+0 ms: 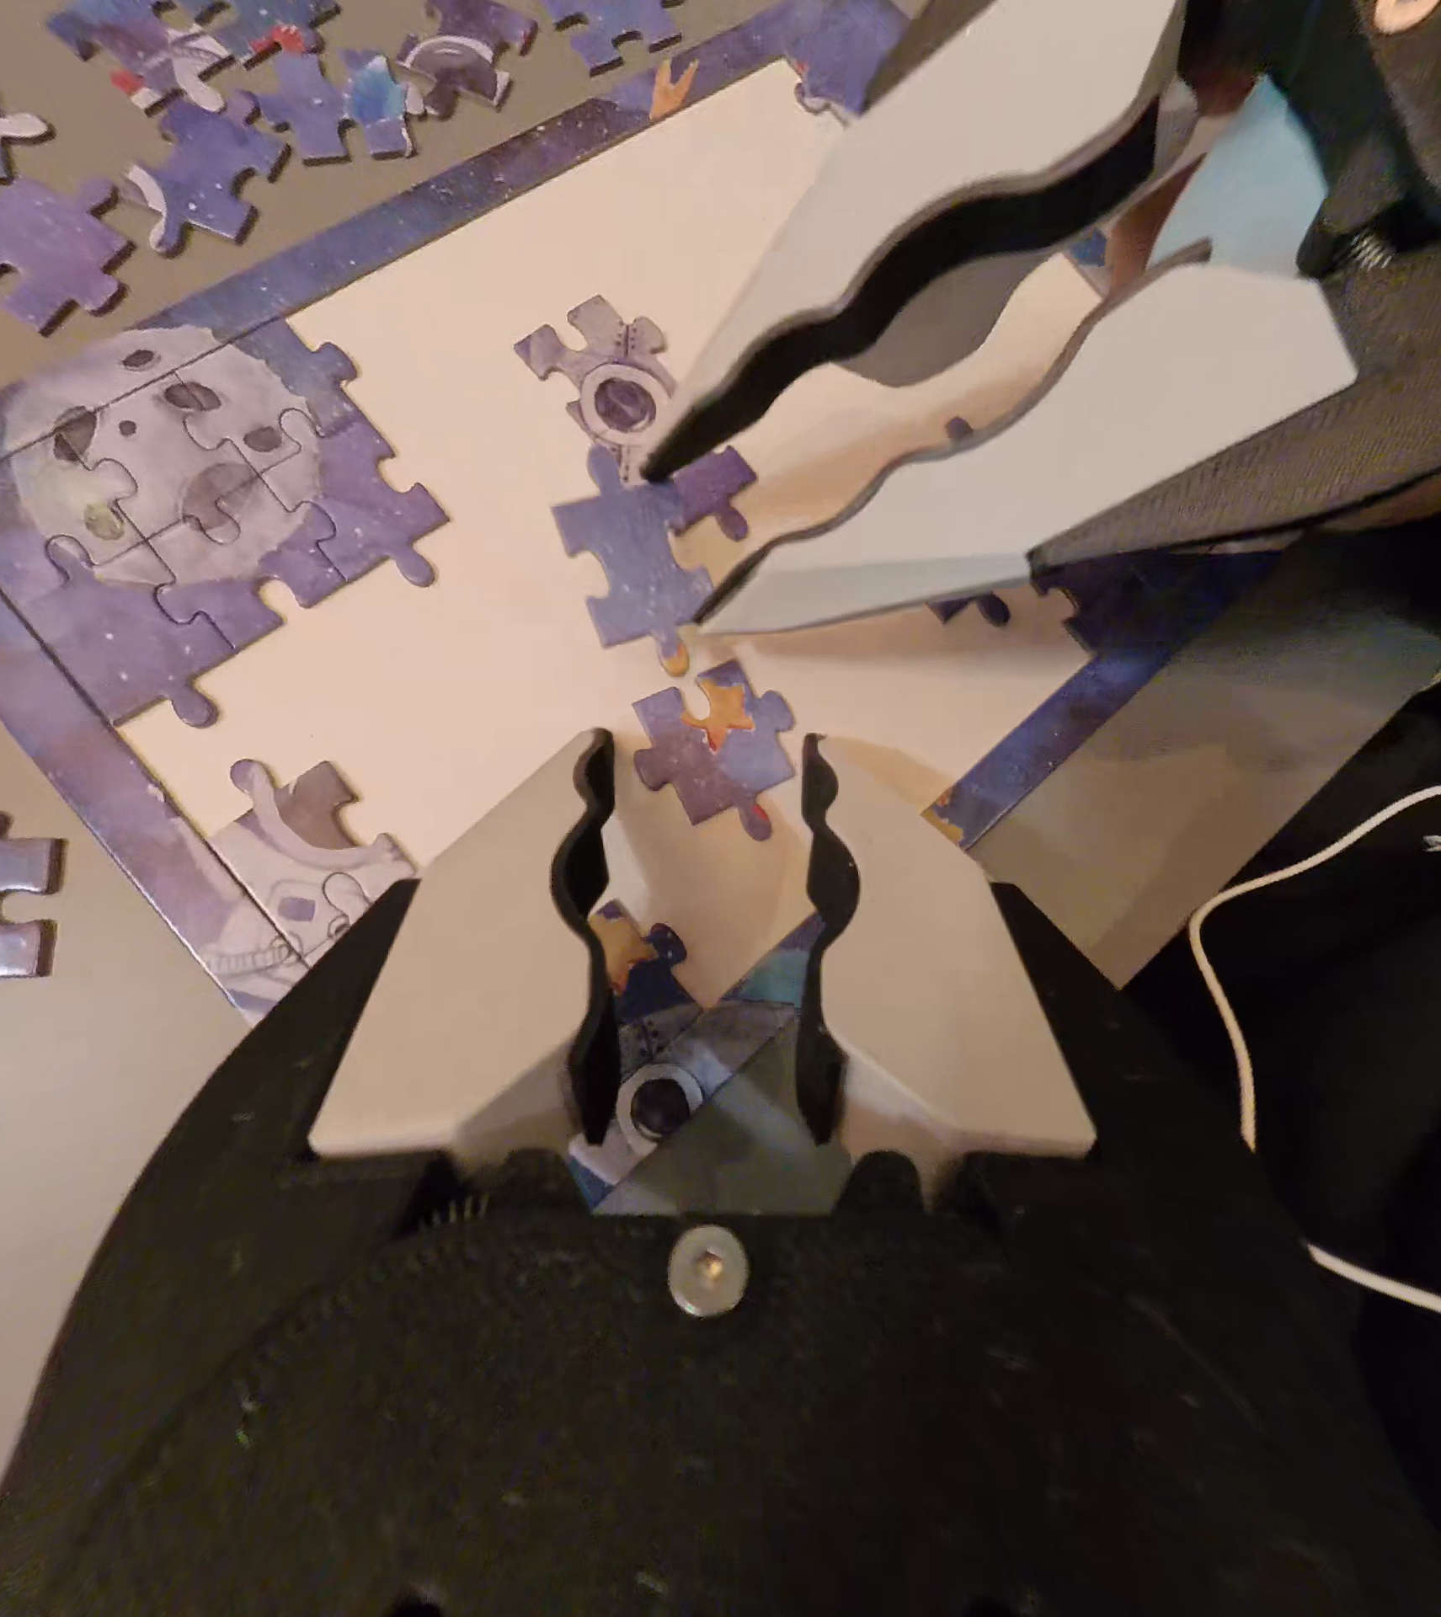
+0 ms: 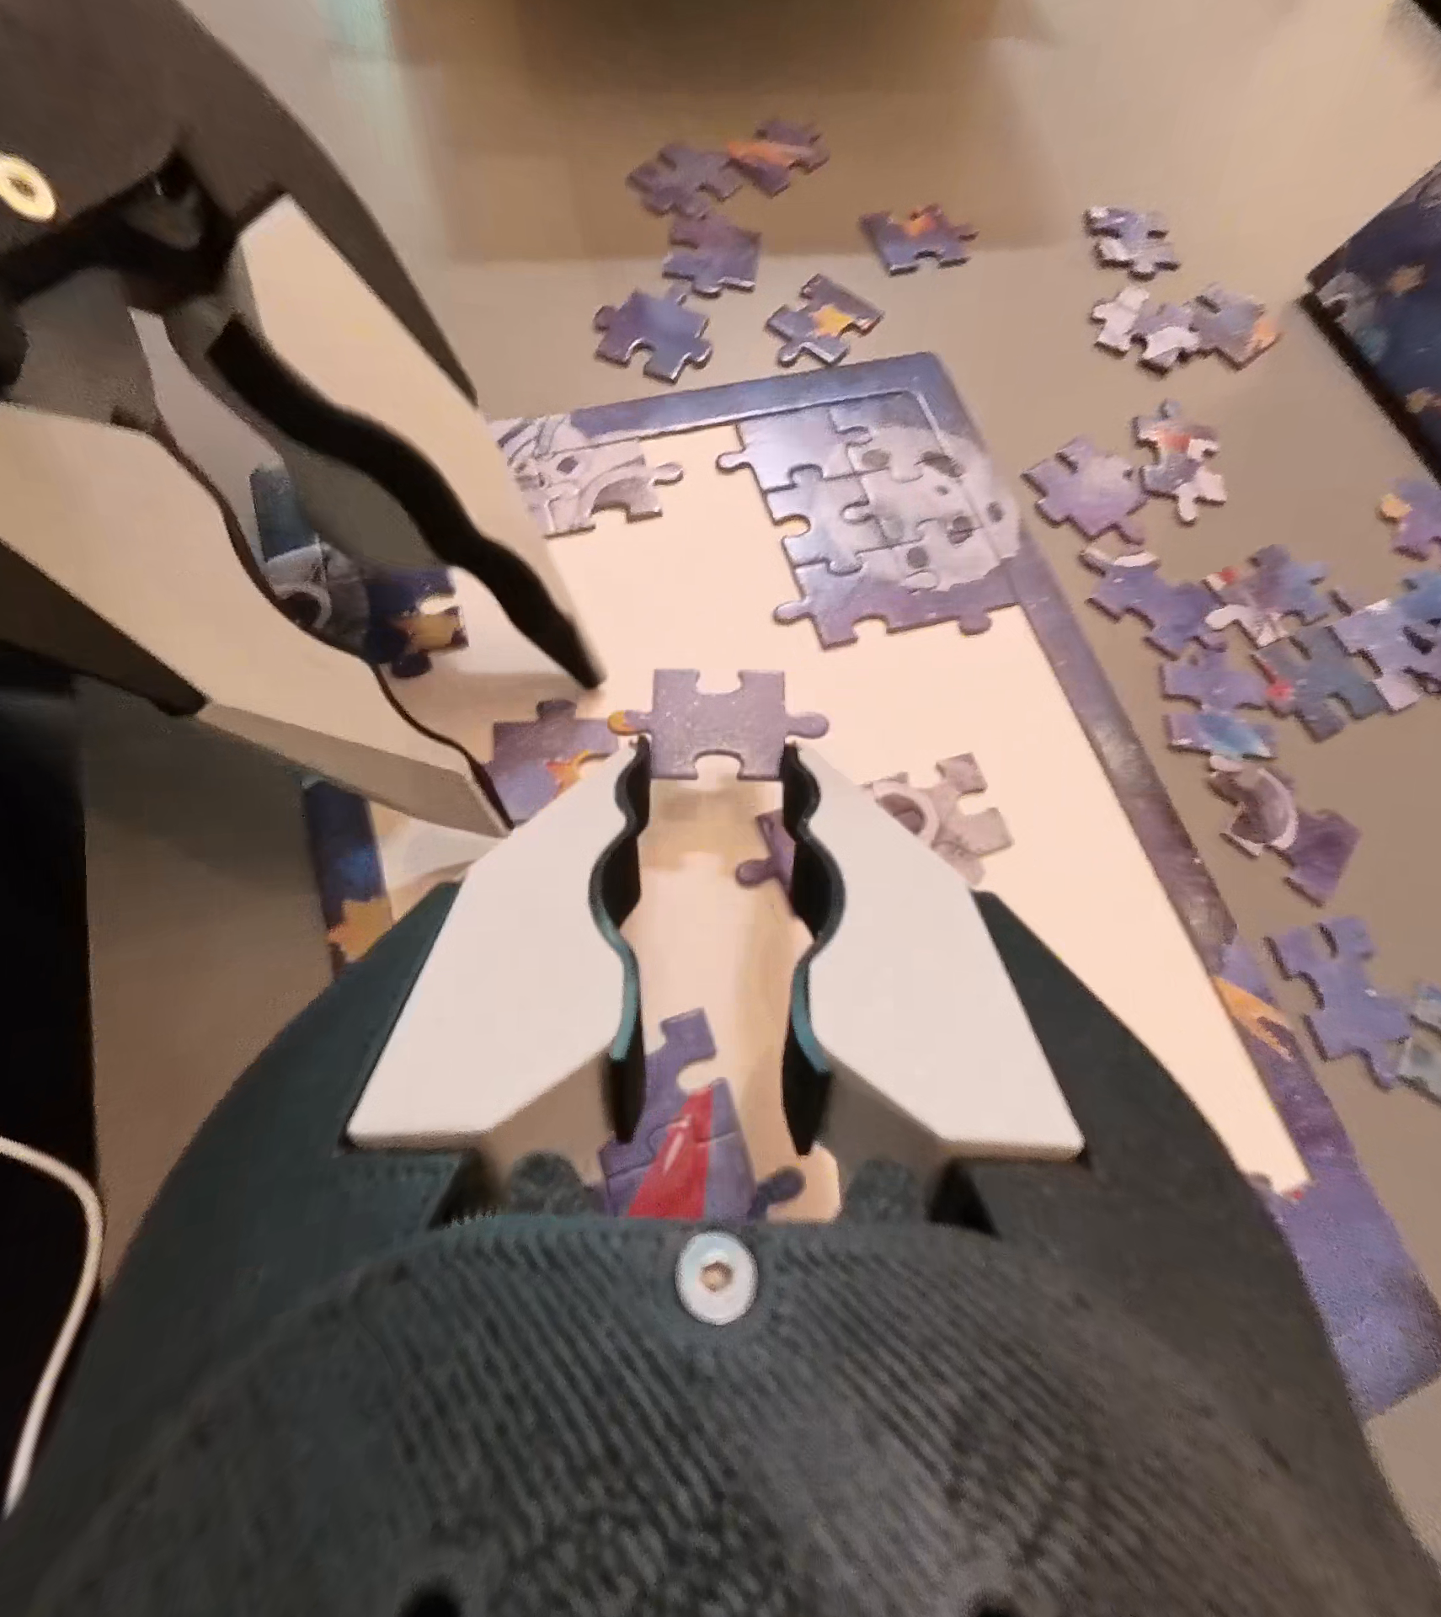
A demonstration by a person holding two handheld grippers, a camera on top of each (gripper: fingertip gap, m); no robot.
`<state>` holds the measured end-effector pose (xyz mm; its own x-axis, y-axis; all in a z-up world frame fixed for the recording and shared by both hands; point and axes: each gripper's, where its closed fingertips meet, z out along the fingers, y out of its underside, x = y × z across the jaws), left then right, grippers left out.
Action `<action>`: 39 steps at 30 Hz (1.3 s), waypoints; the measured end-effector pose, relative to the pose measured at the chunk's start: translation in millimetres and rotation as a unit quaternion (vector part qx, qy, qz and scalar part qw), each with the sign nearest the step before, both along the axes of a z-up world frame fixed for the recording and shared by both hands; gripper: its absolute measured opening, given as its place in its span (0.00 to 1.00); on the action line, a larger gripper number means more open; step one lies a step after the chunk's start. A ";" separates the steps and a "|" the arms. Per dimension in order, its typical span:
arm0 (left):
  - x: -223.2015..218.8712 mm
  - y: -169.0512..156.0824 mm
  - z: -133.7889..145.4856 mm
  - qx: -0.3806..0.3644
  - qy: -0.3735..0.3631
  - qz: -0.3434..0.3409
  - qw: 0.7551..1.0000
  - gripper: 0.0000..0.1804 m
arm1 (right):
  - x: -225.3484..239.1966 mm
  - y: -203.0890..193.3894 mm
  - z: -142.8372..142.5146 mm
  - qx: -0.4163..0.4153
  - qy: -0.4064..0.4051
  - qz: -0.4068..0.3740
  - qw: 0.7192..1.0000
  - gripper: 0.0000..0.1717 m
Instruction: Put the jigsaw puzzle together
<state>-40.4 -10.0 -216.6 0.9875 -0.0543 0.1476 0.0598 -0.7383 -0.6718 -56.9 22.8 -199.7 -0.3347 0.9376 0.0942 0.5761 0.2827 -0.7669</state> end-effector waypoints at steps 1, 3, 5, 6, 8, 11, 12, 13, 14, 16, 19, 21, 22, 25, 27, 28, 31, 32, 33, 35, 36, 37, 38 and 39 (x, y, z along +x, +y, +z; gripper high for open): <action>0.3 -1.4 0.9 0.001 0.004 -0.001 1.000 0.23 | 2.0 -2.3 -2.6 0.004 -0.005 0.002 1.000 0.17; 0.6 -4.3 1.9 0.003 0.011 -0.003 1.000 0.23 | 4.6 -7.0 -6.1 0.009 -0.013 0.009 1.000 0.17; -0.6 -6.8 -0.5 0.002 0.015 -0.001 1.000 0.22 | 5.5 -6.9 -9.1 0.023 -0.019 0.009 1.000 0.17; -1.5 -7.7 -2.0 0.001 0.016 0.001 1.000 0.22 | 5.8 -5.0 -10.5 0.033 -0.022 0.008 0.999 0.17; -2.4 -8.3 -2.1 0.004 0.016 0.003 1.000 0.22 | 6.0 -1.2 -12.5 0.049 -0.026 0.005 0.998 0.17; -4.1 -7.5 0.3 0.010 0.021 0.003 1.000 0.21 | 6.4 -2.5 -14.2 0.044 -0.028 0.011 0.999 0.17; -5.1 -7.0 0.8 0.011 0.023 0.004 1.000 0.21 | 6.5 -4.2 -14.1 0.039 -0.028 0.015 0.999 0.16; -5.8 -6.6 1.2 0.012 0.024 0.004 1.000 0.21 | 6.7 -5.7 -14.2 0.034 -0.028 0.017 0.999 0.16; -6.1 -6.2 1.7 0.012 0.024 0.003 1.000 0.21 | 6.7 -6.3 -14.2 0.032 -0.029 0.018 0.999 0.16; -6.3 -5.4 2.5 0.014 0.025 0.001 1.000 0.21 | 6.4 -5.9 -14.2 0.036 -0.028 0.017 0.999 0.17; -7.1 -4.9 3.4 0.015 0.032 -0.001 0.999 0.20 | 6.7 -6.2 -13.5 0.038 -0.029 0.019 0.999 0.19; -7.4 -5.1 3.2 0.015 0.036 -0.003 0.999 0.19 | 7.1 -6.9 -11.4 0.037 -0.026 0.021 0.999 0.19; -7.2 -5.3 2.9 0.014 0.037 -0.004 0.999 0.18 | 7.5 -8.5 -9.7 0.034 -0.022 0.025 0.999 0.19; -5.7 -5.5 2.3 0.013 0.039 -0.009 0.999 0.16 | 8.7 -19.4 -3.9 0.010 -0.010 0.048 0.999 0.15; -3.4 -5.1 2.2 0.014 0.033 -0.014 0.999 0.15 | 10.2 -30.2 -0.5 -0.020 -0.005 0.073 0.997 0.14; -2.9 -4.5 3.0 0.017 0.030 -0.015 0.999 0.15 | 10.6 -34.0 0.7 -0.037 -0.004 0.082 0.996 0.11; -2.1 -4.3 2.6 0.021 0.029 -0.019 0.999 0.13 | 11.5 -36.7 -0.4 -0.068 -0.014 0.093 0.993 0.08; -1.7 -4.7 1.1 0.019 0.030 -0.021 0.999 0.13 | 12.4 -37.2 -2.4 -0.072 -0.021 0.098 0.992 0.08; -0.9 -5.5 -1.2 0.014 0.029 -0.024 0.999 0.13 | 13.4 -38.0 -4.8 -0.075 -0.029 0.104 0.991 0.08; -0.8 -5.7 -2.9 0.012 0.032 -0.024 0.999 0.13 | 13.9 -37.7 -9.5 -0.072 -0.040 0.110 0.991 0.08; -1.2 -5.6 -2.6 0.013 0.034 -0.023 0.999 0.12 | 13.3 -36.8 -11.3 -0.067 -0.043 0.110 0.991 0.08; -1.2 -5.6 -2.5 0.013 0.034 -0.024 0.999 0.11 | 12.8 -36.3 -13.0 -0.063 -0.046 0.110 0.991 0.08; -1.2 -5.8 -2.8 0.012 0.034 -0.024 0.999 0.11 | 12.4 -35.9 -14.6 -0.060 -0.048 0.111 0.991 0.08; -1.3 -5.8 -3.1 0.011 0.033 -0.024 0.999 0.11 | 11.9 -35.9 -15.4 -0.058 -0.049 0.112 0.991 0.08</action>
<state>-41.7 -15.8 -219.6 0.9914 -0.1038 0.0795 -0.0205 -0.7238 -0.6897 -45.1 -13.1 -215.1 -0.5381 0.8412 -0.0537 0.5827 0.3253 -0.7447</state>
